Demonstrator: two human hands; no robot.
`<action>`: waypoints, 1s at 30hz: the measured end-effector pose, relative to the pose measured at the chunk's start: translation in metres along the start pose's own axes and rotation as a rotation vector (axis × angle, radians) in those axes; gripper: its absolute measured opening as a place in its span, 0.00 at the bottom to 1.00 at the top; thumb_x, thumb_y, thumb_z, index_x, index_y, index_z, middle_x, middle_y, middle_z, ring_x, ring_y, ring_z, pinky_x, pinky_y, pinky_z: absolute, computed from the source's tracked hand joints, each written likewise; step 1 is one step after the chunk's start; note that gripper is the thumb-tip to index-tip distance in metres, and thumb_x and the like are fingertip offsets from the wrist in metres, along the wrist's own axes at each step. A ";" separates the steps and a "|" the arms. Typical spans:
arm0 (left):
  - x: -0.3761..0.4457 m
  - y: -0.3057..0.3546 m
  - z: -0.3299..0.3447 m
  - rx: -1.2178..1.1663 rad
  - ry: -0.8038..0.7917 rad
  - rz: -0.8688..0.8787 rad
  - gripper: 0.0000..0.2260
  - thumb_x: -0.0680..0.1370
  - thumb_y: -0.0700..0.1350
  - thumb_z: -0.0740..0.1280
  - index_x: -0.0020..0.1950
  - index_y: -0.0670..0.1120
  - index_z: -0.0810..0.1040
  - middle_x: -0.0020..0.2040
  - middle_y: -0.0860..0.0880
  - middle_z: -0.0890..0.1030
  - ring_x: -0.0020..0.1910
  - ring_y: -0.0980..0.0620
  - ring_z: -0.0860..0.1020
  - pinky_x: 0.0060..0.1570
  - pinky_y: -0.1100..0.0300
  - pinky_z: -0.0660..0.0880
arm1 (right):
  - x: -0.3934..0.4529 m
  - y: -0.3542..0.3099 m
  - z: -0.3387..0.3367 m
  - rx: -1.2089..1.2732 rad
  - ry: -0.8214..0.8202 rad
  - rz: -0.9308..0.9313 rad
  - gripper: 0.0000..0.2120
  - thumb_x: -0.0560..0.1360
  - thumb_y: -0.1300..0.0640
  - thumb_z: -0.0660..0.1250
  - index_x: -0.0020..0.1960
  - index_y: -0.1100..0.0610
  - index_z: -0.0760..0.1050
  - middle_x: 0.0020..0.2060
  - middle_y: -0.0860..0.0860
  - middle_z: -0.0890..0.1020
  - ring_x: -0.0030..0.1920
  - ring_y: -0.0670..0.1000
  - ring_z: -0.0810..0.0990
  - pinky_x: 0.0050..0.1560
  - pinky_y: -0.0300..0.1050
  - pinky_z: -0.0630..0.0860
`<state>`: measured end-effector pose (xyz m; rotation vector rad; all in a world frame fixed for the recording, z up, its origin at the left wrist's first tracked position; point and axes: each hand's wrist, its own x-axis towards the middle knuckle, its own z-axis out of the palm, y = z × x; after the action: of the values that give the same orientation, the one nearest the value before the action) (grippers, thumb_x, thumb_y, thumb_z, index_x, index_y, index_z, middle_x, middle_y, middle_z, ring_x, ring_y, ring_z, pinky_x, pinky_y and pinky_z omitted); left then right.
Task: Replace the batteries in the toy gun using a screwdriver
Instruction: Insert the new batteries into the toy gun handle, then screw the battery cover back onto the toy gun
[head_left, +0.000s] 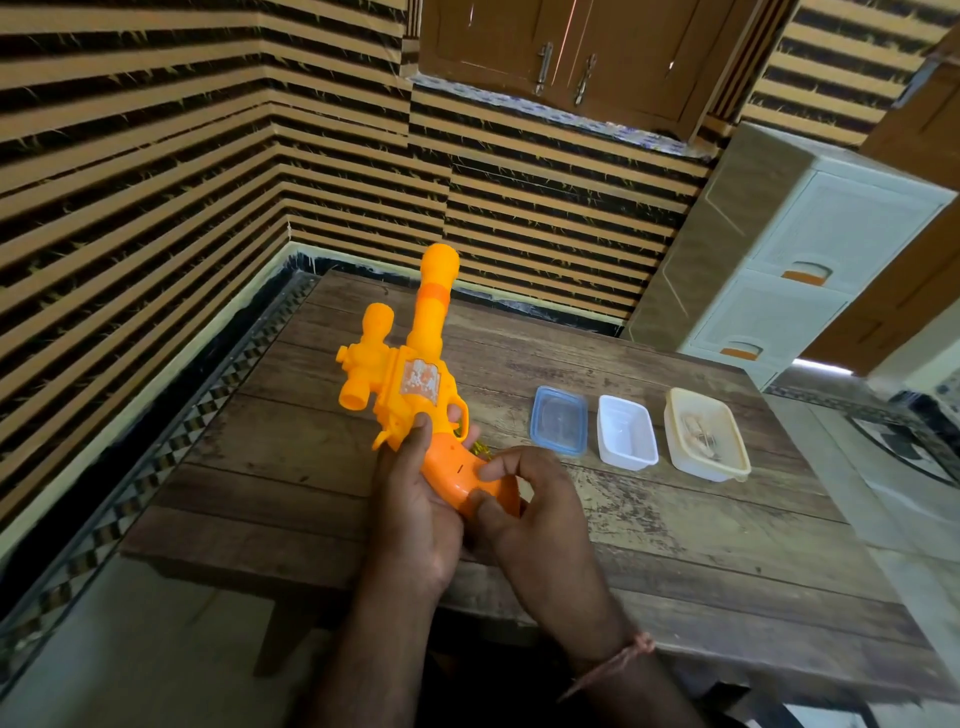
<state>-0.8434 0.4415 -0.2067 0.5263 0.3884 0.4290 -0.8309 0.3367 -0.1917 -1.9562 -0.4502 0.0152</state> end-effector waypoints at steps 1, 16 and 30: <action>0.000 -0.001 -0.001 -0.002 -0.012 -0.001 0.33 0.74 0.55 0.66 0.76 0.43 0.66 0.62 0.45 0.80 0.60 0.47 0.80 0.57 0.44 0.76 | 0.002 -0.002 -0.002 0.082 -0.010 0.100 0.10 0.65 0.59 0.71 0.45 0.49 0.77 0.47 0.51 0.80 0.47 0.50 0.80 0.49 0.52 0.80; 0.000 0.010 -0.005 -0.133 0.009 -0.028 0.21 0.81 0.52 0.60 0.71 0.46 0.72 0.57 0.44 0.82 0.62 0.42 0.80 0.53 0.41 0.76 | 0.003 -0.009 0.007 0.333 0.024 0.239 0.15 0.68 0.66 0.73 0.51 0.53 0.76 0.46 0.51 0.81 0.44 0.45 0.80 0.47 0.48 0.79; 0.008 0.026 -0.019 -0.160 0.087 0.117 0.20 0.83 0.51 0.58 0.73 0.47 0.70 0.49 0.45 0.82 0.46 0.47 0.86 0.50 0.48 0.73 | 0.042 0.035 0.009 -0.792 -0.173 -0.011 0.10 0.78 0.60 0.59 0.56 0.59 0.76 0.53 0.56 0.76 0.53 0.56 0.77 0.54 0.47 0.74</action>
<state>-0.8531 0.4735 -0.2094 0.3769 0.4039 0.5921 -0.7829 0.3460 -0.2180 -2.7428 -0.6444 -0.0018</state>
